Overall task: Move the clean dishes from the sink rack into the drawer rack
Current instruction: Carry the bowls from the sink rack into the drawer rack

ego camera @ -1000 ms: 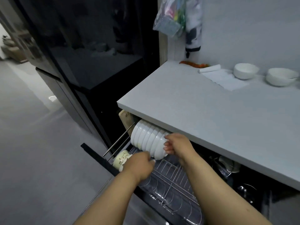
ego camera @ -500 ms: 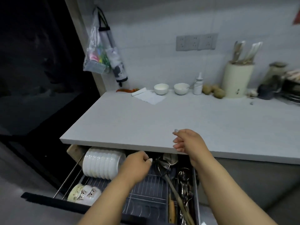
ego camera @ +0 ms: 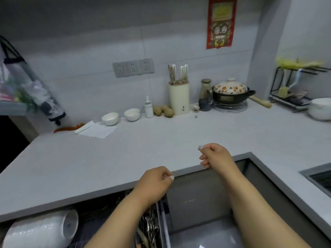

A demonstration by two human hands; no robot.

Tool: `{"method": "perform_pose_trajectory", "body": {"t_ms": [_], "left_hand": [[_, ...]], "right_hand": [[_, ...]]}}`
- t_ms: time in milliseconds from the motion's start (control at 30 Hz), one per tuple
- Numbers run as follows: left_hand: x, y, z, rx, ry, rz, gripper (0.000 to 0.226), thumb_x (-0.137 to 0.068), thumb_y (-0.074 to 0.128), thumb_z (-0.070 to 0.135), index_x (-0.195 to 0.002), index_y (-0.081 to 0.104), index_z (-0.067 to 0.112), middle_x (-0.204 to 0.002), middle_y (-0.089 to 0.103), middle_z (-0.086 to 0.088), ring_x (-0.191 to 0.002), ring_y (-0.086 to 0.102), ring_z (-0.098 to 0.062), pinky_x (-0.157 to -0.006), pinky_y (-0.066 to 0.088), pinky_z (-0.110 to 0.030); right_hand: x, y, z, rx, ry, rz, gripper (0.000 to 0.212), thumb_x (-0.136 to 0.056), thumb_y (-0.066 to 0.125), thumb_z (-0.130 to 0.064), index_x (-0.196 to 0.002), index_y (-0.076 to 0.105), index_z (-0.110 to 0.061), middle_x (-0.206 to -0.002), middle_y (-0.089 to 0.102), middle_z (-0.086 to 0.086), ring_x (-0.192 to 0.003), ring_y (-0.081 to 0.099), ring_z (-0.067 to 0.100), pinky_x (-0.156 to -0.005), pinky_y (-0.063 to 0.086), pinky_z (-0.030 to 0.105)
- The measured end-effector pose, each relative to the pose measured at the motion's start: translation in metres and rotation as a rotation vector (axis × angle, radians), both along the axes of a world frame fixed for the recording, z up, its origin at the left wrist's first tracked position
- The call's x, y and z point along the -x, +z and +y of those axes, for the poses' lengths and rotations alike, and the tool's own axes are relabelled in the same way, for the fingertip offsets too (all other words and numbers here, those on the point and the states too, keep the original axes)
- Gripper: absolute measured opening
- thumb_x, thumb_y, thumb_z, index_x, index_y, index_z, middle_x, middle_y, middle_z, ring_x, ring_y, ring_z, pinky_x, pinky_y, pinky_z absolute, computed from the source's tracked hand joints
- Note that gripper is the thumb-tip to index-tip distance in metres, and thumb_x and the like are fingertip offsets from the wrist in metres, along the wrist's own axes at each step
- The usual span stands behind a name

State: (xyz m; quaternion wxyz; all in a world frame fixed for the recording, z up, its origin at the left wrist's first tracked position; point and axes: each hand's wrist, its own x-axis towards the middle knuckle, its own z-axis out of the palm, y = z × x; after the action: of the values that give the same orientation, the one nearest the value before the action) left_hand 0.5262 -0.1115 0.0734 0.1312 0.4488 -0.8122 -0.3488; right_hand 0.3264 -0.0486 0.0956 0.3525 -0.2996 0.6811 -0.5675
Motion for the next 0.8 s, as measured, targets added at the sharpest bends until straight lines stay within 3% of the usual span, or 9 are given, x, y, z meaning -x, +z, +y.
{"method": "perform_pose_trajectory", "body": {"t_ms": [167, 300, 400, 567, 633, 700, 800], "left_hand": [[0.098, 0.002, 0.008, 0.001, -0.165, -0.056, 0.016, -0.093, 0.053, 0.036, -0.102, 0.064, 0.027, -0.093, 0.063, 0.009, -0.086, 0.059, -0.006, -0.069, 0.043, -0.017], [0.178, 0.003, 0.016, 0.060, -0.292, -0.121, 0.023, -0.093, 0.053, 0.036, -0.108, 0.064, 0.023, -0.107, 0.063, 0.006, -0.099, 0.059, -0.011, -0.084, 0.046, -0.023], [0.236, 0.002, 0.026, 0.100, -0.364, -0.127, 0.032, -0.094, 0.052, 0.037, -0.118, 0.061, 0.018, -0.121, 0.056, 0.002, -0.110, 0.056, -0.016, -0.090, 0.042, -0.024], [0.326, -0.021, 0.043, 0.093, -0.510, -0.140, 0.043, -0.096, 0.049, 0.042, -0.130, 0.051, 0.016, -0.130, 0.048, 0.000, -0.112, 0.051, -0.015, -0.097, 0.041, -0.027], [0.359, -0.034, 0.051, 0.107, -0.571, -0.173, 0.055, -0.096, 0.046, 0.046, -0.143, 0.039, 0.016, -0.146, 0.038, -0.002, -0.129, 0.042, -0.019, -0.109, 0.034, -0.032], [0.389, -0.048, 0.062, 0.153, -0.650, -0.237, 0.065, -0.098, 0.039, 0.049, -0.151, 0.023, 0.016, -0.158, 0.021, -0.004, -0.144, 0.021, -0.022, -0.119, 0.018, -0.036], [0.430, -0.067, 0.080, 0.241, -0.717, -0.341, 0.073, -0.098, 0.031, 0.055, -0.154, 0.004, 0.018, -0.162, -0.003, -0.005, -0.149, -0.006, -0.022, -0.121, -0.004, -0.041]], "right_hand": [[0.095, -0.007, 0.033, -0.042, -0.138, 0.024, 0.020, -0.092, 0.059, -0.027, -0.088, 0.060, -0.008, -0.078, 0.062, 0.007, -0.062, 0.057, 0.017, -0.063, 0.049, 0.029], [0.165, -0.017, 0.065, -0.074, -0.271, 0.012, 0.019, -0.093, 0.059, -0.025, -0.084, 0.058, -0.008, -0.073, 0.060, 0.007, -0.059, 0.055, 0.018, -0.059, 0.048, 0.028], [0.215, -0.024, 0.088, -0.122, -0.359, 0.013, 0.022, -0.092, 0.058, -0.027, -0.090, 0.060, -0.005, -0.081, 0.064, 0.008, -0.065, 0.059, 0.020, -0.068, 0.051, 0.033], [0.294, -0.038, 0.133, -0.139, -0.562, -0.023, 0.023, -0.093, 0.059, -0.027, -0.087, 0.058, -0.005, -0.082, 0.062, 0.010, -0.068, 0.059, 0.021, -0.062, 0.049, 0.030], [0.323, -0.046, 0.154, -0.142, -0.652, -0.040, 0.021, -0.093, 0.059, -0.025, -0.086, 0.058, -0.005, -0.077, 0.060, 0.010, -0.064, 0.056, 0.020, -0.060, 0.047, 0.030], [0.350, -0.054, 0.175, -0.168, -0.740, -0.061, 0.019, -0.094, 0.057, -0.023, -0.089, 0.058, -0.004, -0.074, 0.059, 0.010, -0.062, 0.054, 0.019, -0.058, 0.046, 0.028], [0.391, -0.068, 0.204, -0.237, -0.865, -0.082, 0.020, -0.095, 0.054, -0.022, -0.092, 0.060, -0.004, -0.074, 0.060, 0.010, -0.062, 0.056, 0.020, -0.060, 0.047, 0.029]]}}
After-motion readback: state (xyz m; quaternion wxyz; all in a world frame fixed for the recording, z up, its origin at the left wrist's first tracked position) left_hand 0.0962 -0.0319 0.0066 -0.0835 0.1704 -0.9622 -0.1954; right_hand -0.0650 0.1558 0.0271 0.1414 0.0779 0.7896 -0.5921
